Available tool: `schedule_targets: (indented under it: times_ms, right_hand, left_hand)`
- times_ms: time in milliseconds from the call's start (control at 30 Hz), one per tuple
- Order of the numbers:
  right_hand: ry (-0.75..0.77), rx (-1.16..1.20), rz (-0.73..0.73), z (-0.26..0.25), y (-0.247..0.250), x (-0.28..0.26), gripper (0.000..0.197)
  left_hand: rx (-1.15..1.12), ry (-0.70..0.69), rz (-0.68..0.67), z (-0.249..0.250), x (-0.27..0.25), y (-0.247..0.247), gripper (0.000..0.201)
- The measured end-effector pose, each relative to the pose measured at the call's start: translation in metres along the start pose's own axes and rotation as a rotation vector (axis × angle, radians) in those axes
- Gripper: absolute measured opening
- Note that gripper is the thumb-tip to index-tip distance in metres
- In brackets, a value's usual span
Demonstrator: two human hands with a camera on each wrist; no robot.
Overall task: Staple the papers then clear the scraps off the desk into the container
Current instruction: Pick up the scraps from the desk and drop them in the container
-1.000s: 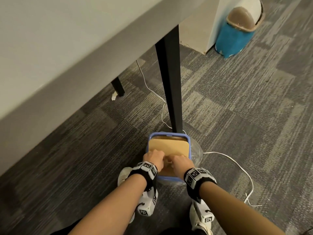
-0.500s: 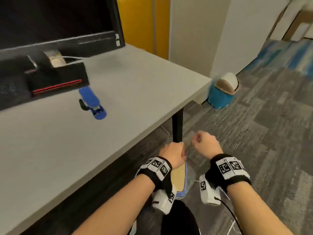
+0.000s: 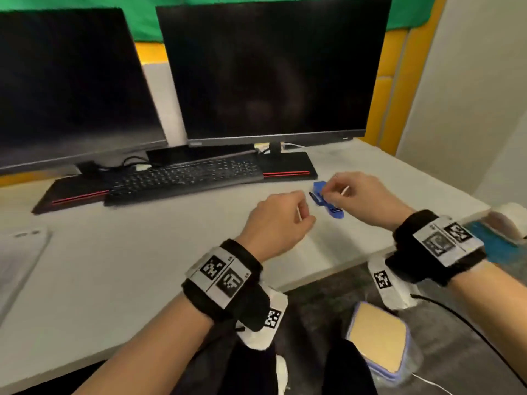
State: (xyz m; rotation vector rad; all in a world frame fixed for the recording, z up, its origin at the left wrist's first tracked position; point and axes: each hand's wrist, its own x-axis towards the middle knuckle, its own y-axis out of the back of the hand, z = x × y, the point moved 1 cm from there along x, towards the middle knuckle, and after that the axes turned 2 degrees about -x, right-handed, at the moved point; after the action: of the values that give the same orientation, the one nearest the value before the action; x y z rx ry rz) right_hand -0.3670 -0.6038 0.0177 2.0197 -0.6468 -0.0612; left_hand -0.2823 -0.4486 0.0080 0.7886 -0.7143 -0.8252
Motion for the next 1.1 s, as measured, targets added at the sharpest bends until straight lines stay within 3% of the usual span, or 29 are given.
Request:
schedule_targets:
  times_ms: [100,233,433,667,933,1100]
  right_hand:
    - [0.16,-0.171,-0.291,-0.034,-0.048,0.02,0.021]
    - [0.262,-0.29,-0.454,-0.067,-0.104,0.034,0.03]
    - [0.314,-0.496,-0.472,-0.088,-0.143,0.045,0.029]
    - [0.433,-0.706,-0.446,-0.097,-0.148,0.05,0.027]
    - [0.669,-0.972,-0.487,-0.116,-0.154,0.046,0.031]
    - [0.658,-0.965,-0.509,-0.116,-0.158,0.047,0.032]
  left_hand:
    - [0.17,0.147,0.013,-0.055,-0.012,0.043,0.01]
    - [0.322,0.271,-0.098,-0.108,-0.025,0.062,0.008]
    - [0.369,0.302,-0.245,-0.147,-0.029,0.053,0.02]
    - [0.399,0.273,-0.334,-0.157,-0.016,0.041,0.03]
    - [0.44,0.215,-0.298,-0.157,-0.01,0.033,0.023]
    - [0.509,0.174,-0.302,-0.155,-0.007,0.032,0.021]
